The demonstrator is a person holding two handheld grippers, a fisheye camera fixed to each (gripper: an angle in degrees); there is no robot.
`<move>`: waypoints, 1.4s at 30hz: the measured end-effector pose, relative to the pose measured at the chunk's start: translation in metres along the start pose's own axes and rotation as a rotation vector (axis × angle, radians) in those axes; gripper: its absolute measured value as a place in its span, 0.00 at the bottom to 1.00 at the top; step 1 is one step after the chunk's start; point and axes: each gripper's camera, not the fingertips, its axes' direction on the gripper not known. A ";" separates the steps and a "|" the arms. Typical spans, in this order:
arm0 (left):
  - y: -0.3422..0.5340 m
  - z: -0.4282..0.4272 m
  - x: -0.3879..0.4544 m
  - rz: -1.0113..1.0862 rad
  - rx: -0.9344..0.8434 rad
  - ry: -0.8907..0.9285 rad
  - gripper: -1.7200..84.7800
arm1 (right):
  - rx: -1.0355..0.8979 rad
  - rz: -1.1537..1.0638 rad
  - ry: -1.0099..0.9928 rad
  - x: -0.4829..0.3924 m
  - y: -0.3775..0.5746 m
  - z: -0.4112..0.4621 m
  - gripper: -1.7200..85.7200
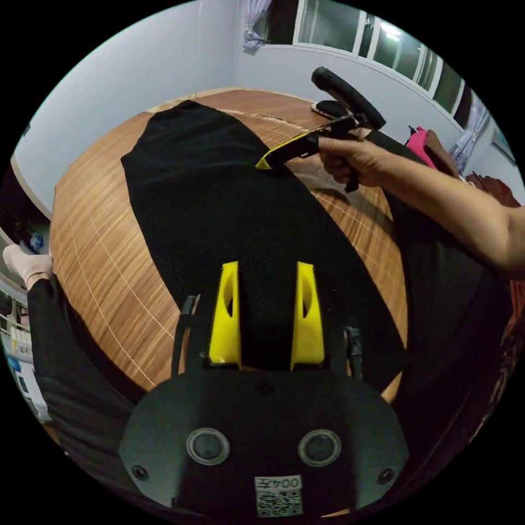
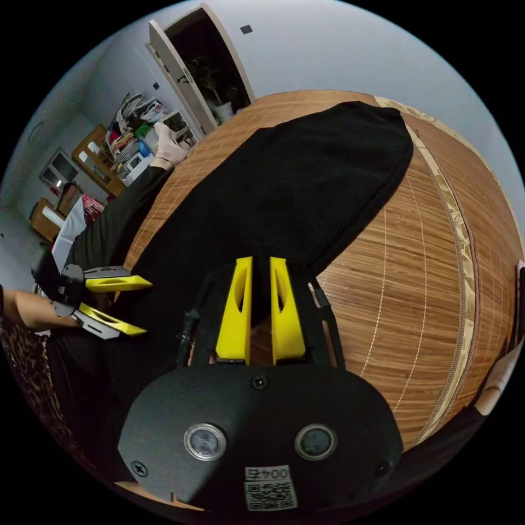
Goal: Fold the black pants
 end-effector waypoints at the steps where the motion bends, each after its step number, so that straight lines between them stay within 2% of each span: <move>1: -0.008 -0.007 0.004 0.024 0.052 -0.023 0.19 | 0.006 0.008 -0.010 0.004 -0.001 0.000 0.09; 5: -0.051 -0.007 0.007 0.107 0.122 -0.083 0.21 | 0.028 0.010 -0.035 0.015 -0.002 0.000 0.09; 11: -0.092 0.052 -0.032 0.013 0.008 -0.070 0.22 | 0.033 0.057 -0.087 0.041 -0.006 -0.004 0.08; 14: -0.087 0.062 -0.030 0.034 0.031 -0.079 0.22 | 0.121 0.198 -0.222 0.079 -0.006 -0.021 0.08; 16: -0.087 0.066 -0.027 0.043 0.045 -0.092 0.22 | 0.243 0.348 -0.390 0.121 0.000 -0.037 0.09; 19: -0.088 0.070 -0.031 0.032 0.053 -0.072 0.22 | 0.283 0.507 -0.508 0.169 -0.001 -0.039 0.10; 25: -0.092 0.076 -0.032 0.032 0.060 -0.065 0.22 | 0.294 0.666 -0.553 0.233 -0.029 -0.037 0.10; 31: -0.096 0.081 -0.033 0.030 0.063 -0.060 0.22 | 0.221 0.754 -0.572 0.260 -0.051 -0.014 0.10; 39: -0.099 0.086 -0.035 0.027 0.068 -0.050 0.22 | 0.205 0.755 -0.545 0.259 -0.065 -0.011 0.08; 42: -0.099 0.088 -0.035 0.027 0.069 -0.049 0.22 | 0.229 0.690 -0.494 0.243 -0.077 -0.025 0.06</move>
